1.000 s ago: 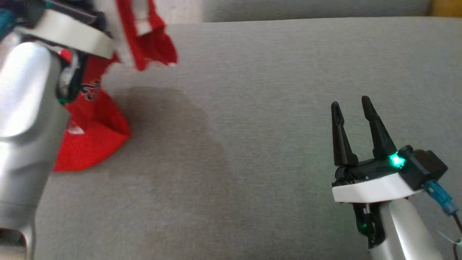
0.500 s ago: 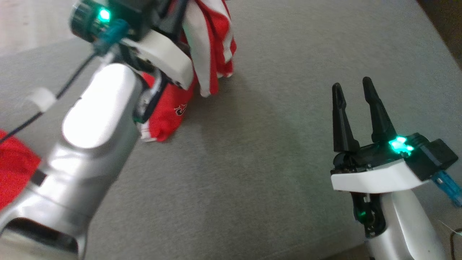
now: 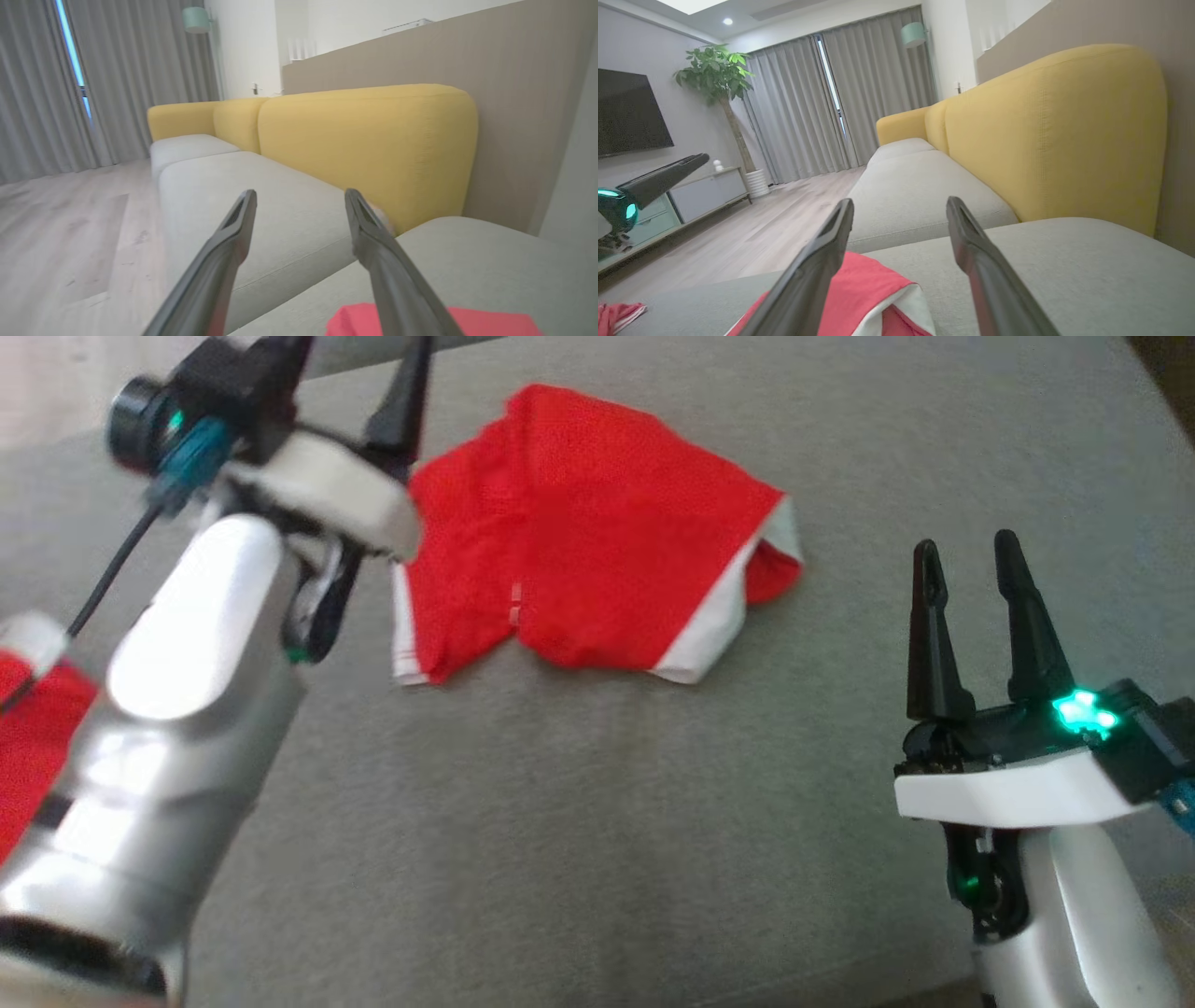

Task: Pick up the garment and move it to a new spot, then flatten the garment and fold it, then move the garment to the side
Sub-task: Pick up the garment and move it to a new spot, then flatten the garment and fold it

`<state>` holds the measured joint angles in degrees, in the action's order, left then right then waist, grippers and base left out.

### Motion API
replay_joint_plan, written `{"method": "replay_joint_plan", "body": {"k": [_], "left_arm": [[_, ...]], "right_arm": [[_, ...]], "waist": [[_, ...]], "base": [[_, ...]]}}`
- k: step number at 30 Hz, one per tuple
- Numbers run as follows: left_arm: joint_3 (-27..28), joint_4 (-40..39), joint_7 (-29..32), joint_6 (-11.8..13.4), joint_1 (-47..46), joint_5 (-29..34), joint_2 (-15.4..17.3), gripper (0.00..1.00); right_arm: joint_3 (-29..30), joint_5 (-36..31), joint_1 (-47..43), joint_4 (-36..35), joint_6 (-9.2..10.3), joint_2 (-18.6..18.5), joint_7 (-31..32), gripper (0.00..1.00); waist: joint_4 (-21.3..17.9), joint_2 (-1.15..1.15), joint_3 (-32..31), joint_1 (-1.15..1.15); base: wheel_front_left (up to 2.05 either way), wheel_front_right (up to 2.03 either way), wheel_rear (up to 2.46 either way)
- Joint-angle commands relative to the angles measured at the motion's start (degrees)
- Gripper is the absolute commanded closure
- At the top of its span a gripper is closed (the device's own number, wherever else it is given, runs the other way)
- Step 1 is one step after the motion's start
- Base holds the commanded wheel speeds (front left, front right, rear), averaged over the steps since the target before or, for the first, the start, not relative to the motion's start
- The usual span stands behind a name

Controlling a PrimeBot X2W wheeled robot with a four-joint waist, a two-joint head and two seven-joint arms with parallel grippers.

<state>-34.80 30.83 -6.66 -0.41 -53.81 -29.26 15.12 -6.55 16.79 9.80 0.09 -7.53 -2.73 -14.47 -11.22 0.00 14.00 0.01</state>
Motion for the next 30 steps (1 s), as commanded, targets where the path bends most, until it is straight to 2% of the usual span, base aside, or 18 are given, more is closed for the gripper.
{"method": "replay_joint_plan", "body": {"k": [1,5,8,14,17,22,30], "left_arm": [[2.49,-1.75,-0.88,0.32,-0.08,-0.26,2.68,0.0],[2.55,-3.75,-4.12,0.42,7.33,-0.95,4.7,0.0],[3.23,-6.34,-6.36,1.65,14.14,-1.96,5.0,0.0],[2.85,-10.49,-8.18,5.32,27.63,-0.6,2.87,0.0],[3.1,-12.7,-8.29,6.88,32.19,2.2,1.31,0.0],[7.96,-16.48,-8.32,8.39,38.25,6.43,-1.63,0.0],[13.87,-19.02,-8.33,5.8,41.64,10.68,-5.49,0.0]], "right_arm": [[-0.98,-0.61,-0.16,-1.92,0.04,-0.15,-0.52,0.0],[0.58,-2.38,-1.61,-1.54,0.04,-0.15,-0.52,0.0],[1.21,-3.4,-2.76,-1.0,0.04,-0.15,-0.52,0.0],[1.69,-4.87,-5.34,0.14,0.04,-0.15,-0.52,0.0],[1.57,-5.38,-6.38,0.84,0.04,-0.15,-0.52,0.0],[1.04,-5.44,-7.23,1.47,0.04,-0.15,-0.52,0.0],[0.0,-6.0,-7.32,1.87,0.04,-0.15,-0.52,0.0]], "waist": [[3.21,0.0,-1.33,-0.01],[8.03,0.0,-3.13,-0.01],[11.11,0.0,-4.64,-0.01],[15.33,0.0,-7.19,-0.01],[16.25,0.0,-8.03,-0.01],[16.21,0.0,-8.61,-0.01],[15.33,0.0,-9.03,-0.01]], "base": [[0.0,0.0,0.0],[0.0,0.0,0.0],[0.0,0.0,0.0],[0.0,0.0,0.0],[0.0,0.0,0.0],[0.0,0.0,0.0],[0.0,0.0,0.0]]}}
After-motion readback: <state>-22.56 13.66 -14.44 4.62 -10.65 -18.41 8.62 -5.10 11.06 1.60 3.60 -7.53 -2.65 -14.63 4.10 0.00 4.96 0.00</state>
